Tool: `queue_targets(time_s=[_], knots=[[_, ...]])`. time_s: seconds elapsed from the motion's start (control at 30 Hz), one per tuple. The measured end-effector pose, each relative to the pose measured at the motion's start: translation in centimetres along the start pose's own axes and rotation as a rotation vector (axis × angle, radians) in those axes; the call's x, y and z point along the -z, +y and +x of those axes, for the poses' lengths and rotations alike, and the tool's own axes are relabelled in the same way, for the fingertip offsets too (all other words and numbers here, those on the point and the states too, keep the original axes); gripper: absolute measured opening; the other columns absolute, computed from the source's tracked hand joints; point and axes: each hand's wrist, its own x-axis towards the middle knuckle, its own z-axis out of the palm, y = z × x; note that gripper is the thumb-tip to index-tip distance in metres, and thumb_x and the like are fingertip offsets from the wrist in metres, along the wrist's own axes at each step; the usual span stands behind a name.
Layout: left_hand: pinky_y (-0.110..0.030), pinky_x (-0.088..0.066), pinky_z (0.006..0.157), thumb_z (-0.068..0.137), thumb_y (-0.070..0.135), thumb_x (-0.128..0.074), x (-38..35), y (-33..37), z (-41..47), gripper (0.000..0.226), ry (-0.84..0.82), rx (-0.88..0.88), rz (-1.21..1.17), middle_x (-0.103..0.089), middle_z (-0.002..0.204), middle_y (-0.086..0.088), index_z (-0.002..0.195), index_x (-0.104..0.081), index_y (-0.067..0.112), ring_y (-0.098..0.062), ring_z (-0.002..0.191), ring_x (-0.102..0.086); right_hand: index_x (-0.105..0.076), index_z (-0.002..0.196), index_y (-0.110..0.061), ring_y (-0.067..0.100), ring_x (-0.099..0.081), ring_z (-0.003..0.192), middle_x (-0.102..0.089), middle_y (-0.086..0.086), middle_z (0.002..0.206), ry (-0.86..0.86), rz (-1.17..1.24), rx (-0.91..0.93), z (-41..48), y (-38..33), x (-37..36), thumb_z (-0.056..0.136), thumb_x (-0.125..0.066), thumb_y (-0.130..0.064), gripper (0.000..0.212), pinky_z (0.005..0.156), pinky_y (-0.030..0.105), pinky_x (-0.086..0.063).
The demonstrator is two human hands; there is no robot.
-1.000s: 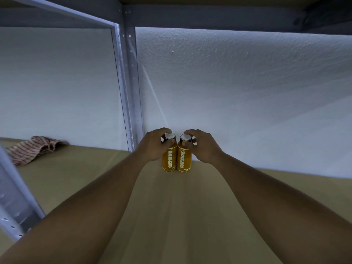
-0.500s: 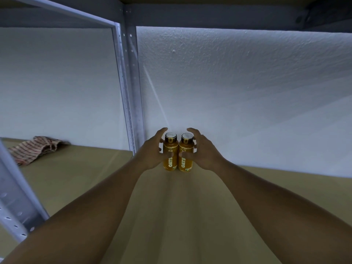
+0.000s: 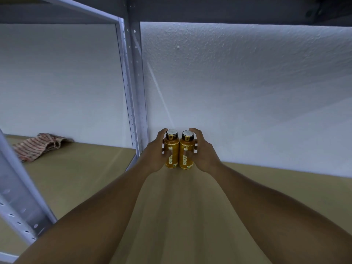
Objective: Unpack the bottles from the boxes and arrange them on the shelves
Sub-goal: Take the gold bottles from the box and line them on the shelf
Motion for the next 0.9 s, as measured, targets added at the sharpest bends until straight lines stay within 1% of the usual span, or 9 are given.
queue_targets(time_s=[0.3, 0.4, 0.5, 0.6, 0.67, 0.73, 0.8, 0.83, 0.9], knots=[[-0.047, -0.054, 0.101, 0.101, 0.021, -0.061, -0.1, 0.1, 0.0, 0.079, 0.003, 0.041, 0.01, -0.04, 0.16, -0.004, 0.16, -0.01, 0.032, -0.03, 0.131, -0.057, -0.02, 0.154, -0.036, 0.026, -0.057, 0.126, -0.051, 0.0, 0.15, 0.0, 0.005, -0.008, 0.2, 0.0, -0.6, 0.094, -0.07, -0.018, 0.08, 0.102, 0.039, -0.049], [-0.044, -0.055, 0.099, 0.099, 0.027, -0.064, -0.3, -0.2, -0.6, 0.085, 0.013, 0.102, -0.041, -0.042, 0.158, -0.005, 0.161, -0.005, 0.032, -0.027, 0.127, -0.06, -0.008, 0.159, -0.037, 0.026, -0.054, 0.132, -0.046, 0.0, 0.155, -0.001, 0.049, -0.038, -0.2, 0.2, -0.7, 0.094, -0.071, -0.02, 0.092, 0.106, 0.043, -0.048], [-0.049, -0.056, 0.097, 0.095, 0.036, -0.069, -0.8, -0.8, -1.7, 0.092, 0.024, 0.162, -0.038, -0.046, 0.154, -0.008, 0.159, -0.004, 0.033, -0.027, 0.12, -0.064, 0.005, 0.158, -0.041, 0.027, -0.057, 0.129, -0.047, 0.005, 0.154, -0.044, 0.087, -0.116, -1.1, 0.7, -1.0, 0.093, -0.073, -0.024, 0.103, 0.103, 0.045, -0.051], [-0.042, -0.052, 0.1, 0.094, 0.034, -0.071, -1.7, -1.2, -3.6, 0.088, 0.043, 0.249, -0.088, -0.051, 0.147, -0.013, 0.159, -0.014, 0.023, -0.028, 0.121, -0.062, 0.013, 0.159, -0.037, 0.029, -0.055, 0.13, -0.046, 0.007, 0.153, -0.109, 0.051, -0.251, -3.3, 1.6, -1.4, 0.095, -0.069, -0.031, 0.104, 0.099, 0.04, -0.05], [-0.032, -0.047, 0.092, 0.096, 0.034, -0.068, -2.1, -1.2, -5.2, 0.073, 0.02, 0.288, -0.058, -0.059, 0.139, -0.011, 0.154, -0.027, 0.018, -0.025, 0.12, -0.06, 0.005, 0.162, -0.028, 0.028, -0.049, 0.136, -0.044, 0.006, 0.155, -0.157, -0.013, -0.313, -5.3, 1.8, -1.4, 0.098, -0.061, -0.031, 0.092, 0.103, 0.036, -0.044], [-0.026, -0.04, 0.087, 0.097, 0.036, -0.065, -2.4, -1.0, -6.6, 0.053, -0.025, 0.274, -0.004, -0.065, 0.129, -0.004, 0.143, -0.045, 0.018, -0.017, 0.113, -0.059, -0.02, 0.161, -0.02, 0.026, -0.045, 0.14, -0.044, 0.005, 0.156, -0.188, -0.135, -0.274, -7.3, 1.8, -1.2, 0.099, -0.057, -0.03, 0.073, 0.109, 0.034, -0.038], [-0.023, -0.038, 0.087, 0.097, 0.039, -0.064, -2.5, -0.5, -7.9, 0.038, -0.08, 0.236, 0.031, -0.067, 0.126, 0.002, 0.13, -0.059, 0.02, -0.009, 0.106, -0.056, -0.047, 0.149, -0.017, 0.024, -0.048, 0.136, -0.049, 0.005, 0.151, -0.213, -0.248, -0.209, -9.3, 1.5, -1.1, 0.098, -0.057, -0.03, 0.053, 0.11, 0.034, -0.039], [-0.023, -0.039, 0.087, 0.097, 0.04, -0.064, -2.6, -0.1, -8.6, 0.035, -0.113, 0.22, 0.038, -0.067, 0.125, 0.004, 0.126, -0.063, 0.02, -0.008, 0.106, -0.057, -0.055, 0.142, -0.016, 0.024, -0.05, 0.132, -0.053, 0.005, 0.147, -0.218, -0.272, -0.189, -10.4, 1.4, -1.1, 0.098, -0.057, -0.03, 0.046, 0.108, 0.033, -0.041], [-0.024, -0.042, 0.089, 0.096, 0.041, -0.065, -2.9, 1.0, -10.1, 0.034, -0.167, 0.175, 0.042, -0.068, 0.122, 0.004, 0.121, -0.067, 0.019, -0.012, 0.108, -0.06, -0.062, 0.135, -0.015, 0.023, -0.052, 0.129, -0.056, 0.004, 0.143, -0.205, -0.298, -0.161, -12.5, 1.3, -1.1, 0.097, -0.059, -0.032, 0.041, 0.107, 0.032, -0.042]])
